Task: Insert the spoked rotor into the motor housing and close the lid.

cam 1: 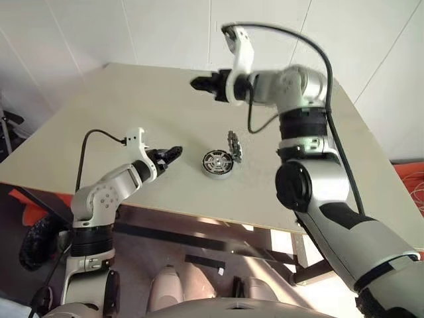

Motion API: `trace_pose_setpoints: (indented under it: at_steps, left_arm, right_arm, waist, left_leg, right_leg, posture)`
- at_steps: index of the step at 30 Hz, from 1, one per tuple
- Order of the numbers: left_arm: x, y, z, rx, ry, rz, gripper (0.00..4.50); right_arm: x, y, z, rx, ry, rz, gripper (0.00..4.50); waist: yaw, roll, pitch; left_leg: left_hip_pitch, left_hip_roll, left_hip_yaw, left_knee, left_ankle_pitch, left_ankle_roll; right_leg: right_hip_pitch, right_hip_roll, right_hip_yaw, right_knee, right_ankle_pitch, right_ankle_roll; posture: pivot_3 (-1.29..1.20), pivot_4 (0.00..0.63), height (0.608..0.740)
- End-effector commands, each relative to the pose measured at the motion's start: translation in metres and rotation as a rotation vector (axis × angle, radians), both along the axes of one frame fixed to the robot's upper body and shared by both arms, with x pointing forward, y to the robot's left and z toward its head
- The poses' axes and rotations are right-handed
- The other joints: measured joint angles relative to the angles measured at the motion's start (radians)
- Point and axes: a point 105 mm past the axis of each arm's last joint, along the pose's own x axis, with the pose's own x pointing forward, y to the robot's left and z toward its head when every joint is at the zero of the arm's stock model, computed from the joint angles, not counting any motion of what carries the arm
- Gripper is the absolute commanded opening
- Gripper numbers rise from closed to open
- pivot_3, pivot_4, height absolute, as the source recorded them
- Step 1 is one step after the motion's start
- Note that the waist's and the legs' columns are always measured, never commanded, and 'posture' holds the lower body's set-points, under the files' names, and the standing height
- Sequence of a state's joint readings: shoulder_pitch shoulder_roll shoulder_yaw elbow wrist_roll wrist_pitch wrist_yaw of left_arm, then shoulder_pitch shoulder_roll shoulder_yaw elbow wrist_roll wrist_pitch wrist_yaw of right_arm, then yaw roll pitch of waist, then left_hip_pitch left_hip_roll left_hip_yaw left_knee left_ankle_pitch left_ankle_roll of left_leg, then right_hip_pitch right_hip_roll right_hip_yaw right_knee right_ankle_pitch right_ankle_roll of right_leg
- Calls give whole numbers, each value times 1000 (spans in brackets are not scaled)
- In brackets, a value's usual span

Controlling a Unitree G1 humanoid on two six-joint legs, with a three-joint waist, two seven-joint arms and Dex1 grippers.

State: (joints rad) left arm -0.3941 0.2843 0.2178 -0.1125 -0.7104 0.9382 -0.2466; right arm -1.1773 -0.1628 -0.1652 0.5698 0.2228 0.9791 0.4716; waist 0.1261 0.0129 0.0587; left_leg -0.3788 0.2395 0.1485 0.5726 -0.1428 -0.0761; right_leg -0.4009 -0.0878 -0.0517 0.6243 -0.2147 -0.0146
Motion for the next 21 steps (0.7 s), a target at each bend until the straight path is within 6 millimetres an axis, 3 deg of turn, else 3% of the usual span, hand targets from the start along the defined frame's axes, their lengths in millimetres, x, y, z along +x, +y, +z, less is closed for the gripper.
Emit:
trace_pose_setpoints:
  at_steps: [1,9,14,17,20,21]
  left_arm:
    - [3,-2,18,49,-94,-51,3303]
    - [8,-3,19,183,-193,-120,3303]
    - [12,-4,15,235,-241,-112,3303]
    - [13,-6,11,272,-247,-121,3303]
    - [12,-8,10,268,-247,-131,3303]
    - [12,-8,9,270,-245,-132,3303]
  right_arm:
    - [4,-28,15,-167,-270,-29,2219]
    - [-29,-46,-18,-322,-342,150,2219]
    - [-43,-69,-59,-660,-442,230,2219]
    - [-50,-69,-72,-672,-442,248,2219]
    - [-46,-70,-72,-613,-420,183,2219]
    - [-44,-71,-70,-602,-416,155,1838]
  waist:
    - [2,0,0]
    - [-1,0,0]
    - [6,0,0]
    - [1,0,0]
    - [-10,0,0]
    - [-13,0,0]
  left_leg:
    - [0,0,0,0,0,0]
    - [0,1,0,1,0,1]
    - [1,0,0,4,-1,2]
    - [3,-1,1,4,-1,3]
    - [5,0,1,5,-3,6]
    - [6,0,2,5,-3,6]
  right_leg:
    - [0,0,0,0,0,0]
    - [-1,1,1,0,0,-1]
    - [3,0,0,0,0,-1]
    - [5,-2,1,0,0,-1]
    - [5,-2,1,1,1,-1]
    - [5,-1,1,1,1,-1]
  posture:
    - [0,0,740]
    - [0,0,740]
    - [0,0,740]
    - [0,0,740]
    - [0,0,740]
    - [0,0,740]
